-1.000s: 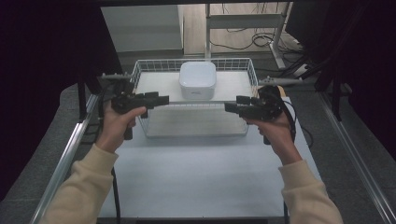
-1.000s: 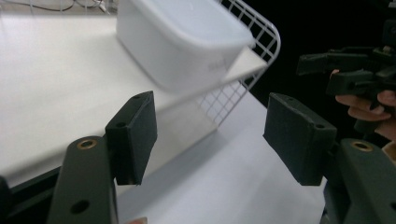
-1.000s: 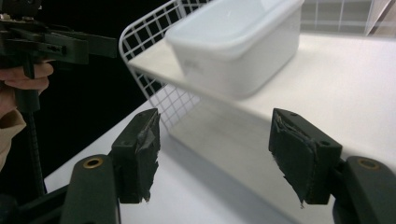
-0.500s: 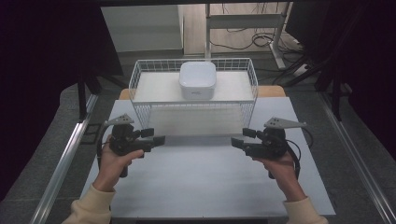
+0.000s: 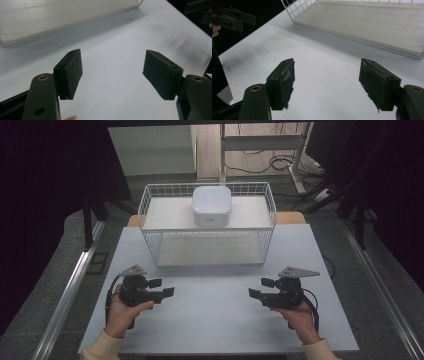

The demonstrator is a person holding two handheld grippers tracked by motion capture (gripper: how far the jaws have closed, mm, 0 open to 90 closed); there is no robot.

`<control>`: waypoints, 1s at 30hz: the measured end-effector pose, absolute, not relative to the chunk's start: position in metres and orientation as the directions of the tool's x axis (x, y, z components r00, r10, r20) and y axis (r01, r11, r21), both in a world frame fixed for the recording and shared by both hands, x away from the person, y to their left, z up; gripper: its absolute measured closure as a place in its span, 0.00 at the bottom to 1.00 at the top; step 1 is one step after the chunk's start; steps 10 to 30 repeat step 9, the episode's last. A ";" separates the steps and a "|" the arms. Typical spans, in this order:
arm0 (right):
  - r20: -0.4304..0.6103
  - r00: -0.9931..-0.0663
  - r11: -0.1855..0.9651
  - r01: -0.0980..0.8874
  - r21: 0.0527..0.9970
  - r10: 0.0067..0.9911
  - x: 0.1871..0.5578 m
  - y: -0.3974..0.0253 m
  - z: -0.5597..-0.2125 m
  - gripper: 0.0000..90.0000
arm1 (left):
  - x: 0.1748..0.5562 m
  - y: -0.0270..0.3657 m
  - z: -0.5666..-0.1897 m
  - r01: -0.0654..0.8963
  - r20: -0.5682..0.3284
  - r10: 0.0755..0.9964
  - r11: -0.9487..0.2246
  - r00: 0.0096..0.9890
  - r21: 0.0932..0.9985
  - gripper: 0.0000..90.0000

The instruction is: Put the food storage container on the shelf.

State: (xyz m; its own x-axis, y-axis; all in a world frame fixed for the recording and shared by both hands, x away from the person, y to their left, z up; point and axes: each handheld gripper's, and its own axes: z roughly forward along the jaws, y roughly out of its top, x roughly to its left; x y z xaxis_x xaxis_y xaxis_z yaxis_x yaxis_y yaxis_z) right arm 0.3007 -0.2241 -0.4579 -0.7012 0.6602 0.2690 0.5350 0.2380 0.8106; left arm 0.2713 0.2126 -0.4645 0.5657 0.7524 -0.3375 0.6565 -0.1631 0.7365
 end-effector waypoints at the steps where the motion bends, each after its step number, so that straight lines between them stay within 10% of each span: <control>1: 0.260 -0.707 0.242 0.526 0.815 0.658 0.300 -0.224 -0.458 0.31 | 0.271 0.212 -0.464 0.655 -0.340 0.749 -0.163 0.569 0.738 0.35; 30: 0.216 -0.706 0.251 0.495 0.832 0.675 0.299 -0.226 -0.457 0.28 | 0.270 0.213 -0.465 0.643 -0.312 0.769 -0.162 0.557 0.748 0.35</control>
